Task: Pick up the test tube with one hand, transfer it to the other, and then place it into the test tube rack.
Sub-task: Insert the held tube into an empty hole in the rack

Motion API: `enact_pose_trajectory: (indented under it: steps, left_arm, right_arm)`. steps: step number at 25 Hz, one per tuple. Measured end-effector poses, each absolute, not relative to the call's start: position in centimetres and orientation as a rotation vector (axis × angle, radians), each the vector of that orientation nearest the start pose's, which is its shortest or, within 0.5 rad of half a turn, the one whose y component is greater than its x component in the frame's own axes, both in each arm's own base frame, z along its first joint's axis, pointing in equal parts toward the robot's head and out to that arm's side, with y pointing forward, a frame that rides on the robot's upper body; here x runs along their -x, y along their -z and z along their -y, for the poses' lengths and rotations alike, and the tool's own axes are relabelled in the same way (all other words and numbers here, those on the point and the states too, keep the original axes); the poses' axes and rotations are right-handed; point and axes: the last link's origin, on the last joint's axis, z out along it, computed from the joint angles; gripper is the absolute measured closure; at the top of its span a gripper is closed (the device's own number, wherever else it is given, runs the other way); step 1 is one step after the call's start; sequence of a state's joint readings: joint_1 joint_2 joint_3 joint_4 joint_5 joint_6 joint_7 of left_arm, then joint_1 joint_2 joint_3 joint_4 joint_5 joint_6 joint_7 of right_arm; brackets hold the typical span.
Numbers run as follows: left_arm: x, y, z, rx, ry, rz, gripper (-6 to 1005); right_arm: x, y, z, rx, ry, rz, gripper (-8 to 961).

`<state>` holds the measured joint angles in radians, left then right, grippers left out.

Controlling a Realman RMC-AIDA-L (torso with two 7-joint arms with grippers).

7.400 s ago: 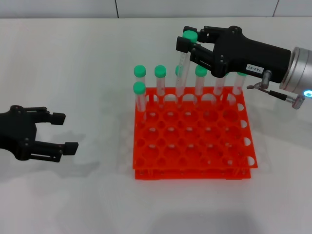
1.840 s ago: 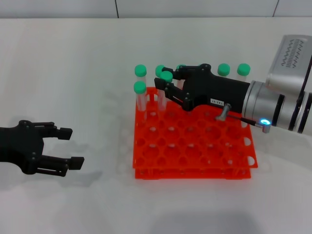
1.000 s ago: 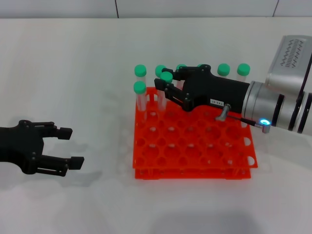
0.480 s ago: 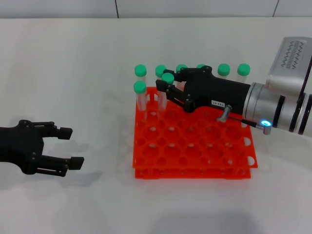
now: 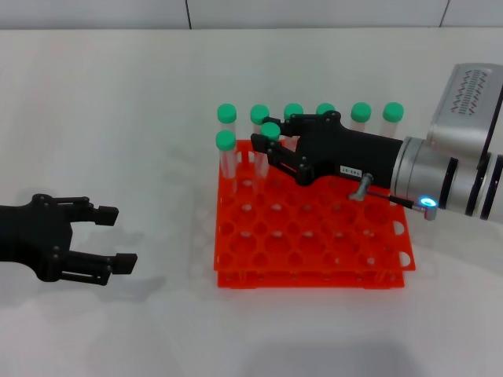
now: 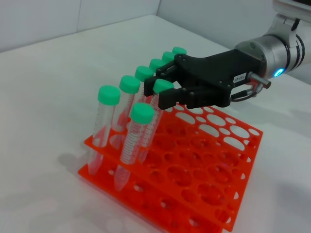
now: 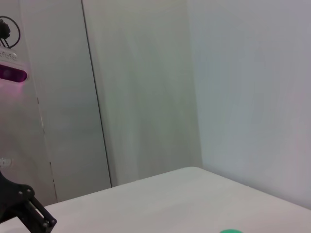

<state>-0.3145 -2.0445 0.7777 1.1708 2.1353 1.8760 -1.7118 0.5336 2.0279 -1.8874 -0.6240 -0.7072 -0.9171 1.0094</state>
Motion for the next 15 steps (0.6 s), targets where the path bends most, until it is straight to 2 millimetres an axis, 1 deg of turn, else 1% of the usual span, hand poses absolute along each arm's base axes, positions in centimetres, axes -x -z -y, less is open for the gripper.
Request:
enact_pose_trajectory:
  steps: [15]
  left_arm:
    - [27.92, -6.93, -26.99, 2.875, 0.326, 0.767, 119]
  right_arm:
    - [-17.89, 8.81, -35.13, 2.585, -0.861, -0.378, 612]
